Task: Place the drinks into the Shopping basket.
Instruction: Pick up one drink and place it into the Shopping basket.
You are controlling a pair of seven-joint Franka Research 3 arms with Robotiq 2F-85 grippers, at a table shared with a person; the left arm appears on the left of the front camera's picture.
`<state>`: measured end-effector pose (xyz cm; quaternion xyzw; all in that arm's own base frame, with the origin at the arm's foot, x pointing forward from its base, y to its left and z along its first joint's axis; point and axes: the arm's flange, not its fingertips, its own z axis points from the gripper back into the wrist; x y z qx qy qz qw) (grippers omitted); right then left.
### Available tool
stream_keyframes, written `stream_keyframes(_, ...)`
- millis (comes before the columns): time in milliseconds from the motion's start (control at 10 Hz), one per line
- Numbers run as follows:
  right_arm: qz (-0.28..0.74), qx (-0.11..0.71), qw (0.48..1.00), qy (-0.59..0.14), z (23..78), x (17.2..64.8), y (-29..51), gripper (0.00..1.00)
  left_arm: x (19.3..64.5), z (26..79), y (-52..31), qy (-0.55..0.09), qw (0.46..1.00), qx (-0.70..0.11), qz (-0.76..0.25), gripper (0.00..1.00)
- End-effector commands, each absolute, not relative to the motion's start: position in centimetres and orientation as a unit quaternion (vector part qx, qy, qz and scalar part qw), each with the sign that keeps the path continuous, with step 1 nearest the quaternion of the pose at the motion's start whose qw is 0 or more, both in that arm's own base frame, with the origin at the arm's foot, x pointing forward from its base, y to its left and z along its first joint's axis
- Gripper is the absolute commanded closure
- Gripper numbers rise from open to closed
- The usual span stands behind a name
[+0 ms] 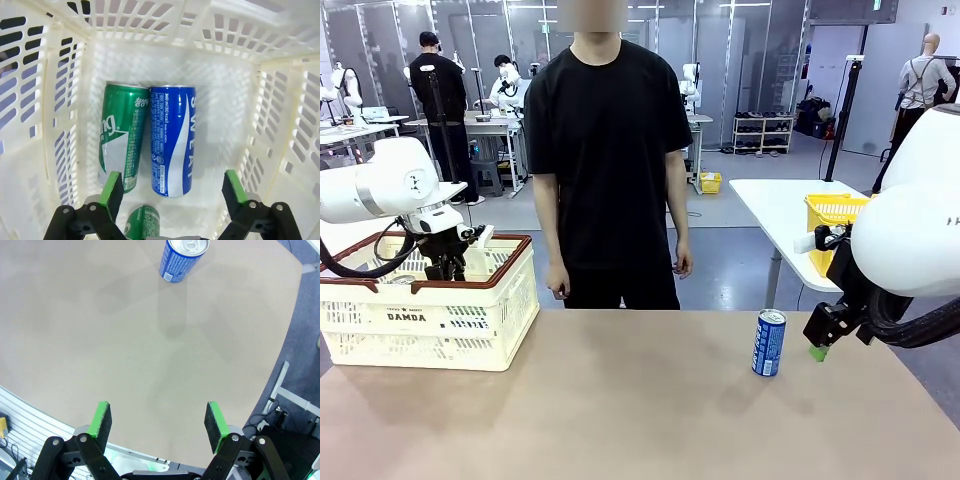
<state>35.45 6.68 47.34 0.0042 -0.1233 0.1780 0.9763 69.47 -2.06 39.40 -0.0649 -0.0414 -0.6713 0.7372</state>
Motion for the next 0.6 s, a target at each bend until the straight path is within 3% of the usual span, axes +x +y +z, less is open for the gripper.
stream_keyframes(0,0.181,0.007,0.976,-0.122,47.3,35.5,6.6,0.07,69.5,39.4,-2.1,-0.041,0.737,-0.065,-0.671,0.0)
stream_keyframes(500,0.181,0.007,0.976,-0.122,47.3,35.5,6.6,0.07,63.9,48.8,-3.4,-0.097,0.713,0.017,-0.694,0.0)
